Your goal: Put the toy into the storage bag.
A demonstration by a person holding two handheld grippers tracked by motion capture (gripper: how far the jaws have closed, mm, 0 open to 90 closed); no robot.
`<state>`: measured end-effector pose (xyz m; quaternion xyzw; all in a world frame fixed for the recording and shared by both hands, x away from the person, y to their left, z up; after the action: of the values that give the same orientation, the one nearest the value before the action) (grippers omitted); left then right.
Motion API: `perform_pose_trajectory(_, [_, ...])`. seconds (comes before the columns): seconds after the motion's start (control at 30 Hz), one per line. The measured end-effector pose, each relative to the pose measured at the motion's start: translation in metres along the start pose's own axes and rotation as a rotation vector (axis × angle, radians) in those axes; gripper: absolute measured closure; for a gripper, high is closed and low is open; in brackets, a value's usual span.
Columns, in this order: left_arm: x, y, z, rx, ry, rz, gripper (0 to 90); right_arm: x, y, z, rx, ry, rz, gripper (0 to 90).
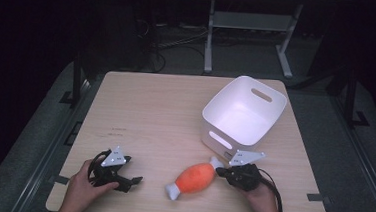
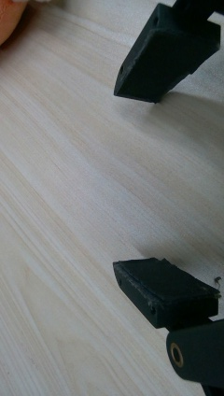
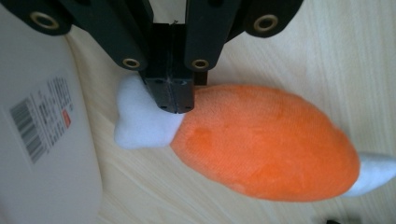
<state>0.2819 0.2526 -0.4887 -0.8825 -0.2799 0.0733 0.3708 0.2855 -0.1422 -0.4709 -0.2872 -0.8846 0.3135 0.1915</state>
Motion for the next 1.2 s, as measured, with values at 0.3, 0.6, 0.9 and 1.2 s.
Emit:
perform_pose_trajectory(0.3, [0.0,0.0,0.0,0.0,0.0,0.0,12.9,0.007,-0.001,-0.014,-0.038,-0.017,-0.011,89.4])
perform_pose_trajectory(0.6, [0.0,0.0,0.0,0.0,0.0,0.0,12.8,0.036,0.003,-0.034,-0.067,-0.046,-0.12,89.4])
perform_pose_trajectory(0.9, [0.0,0.0,0.0,-0.001,-0.002,-0.001,12.8,0.067,0.028,-0.053,-0.036,-0.089,-0.21,89.4])
perform_pose_trajectory(1.2, [0.0,0.0,0.0,-0.001,-0.002,-0.001,12.9,0.094,0.056,-0.064,0.018,-0.14,-0.257,89.4])
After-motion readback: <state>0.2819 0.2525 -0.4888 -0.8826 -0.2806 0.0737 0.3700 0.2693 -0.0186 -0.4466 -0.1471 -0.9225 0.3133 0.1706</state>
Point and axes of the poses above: each handheld gripper's, and its own axes: y roughly forward along the jaws, z roughly out of its underside, x roughly to its left, the point moved 2 cm from there along y, roughly forward along the jaws, and after that the axes turned 6 degrees about y, right-handed, at the moved point
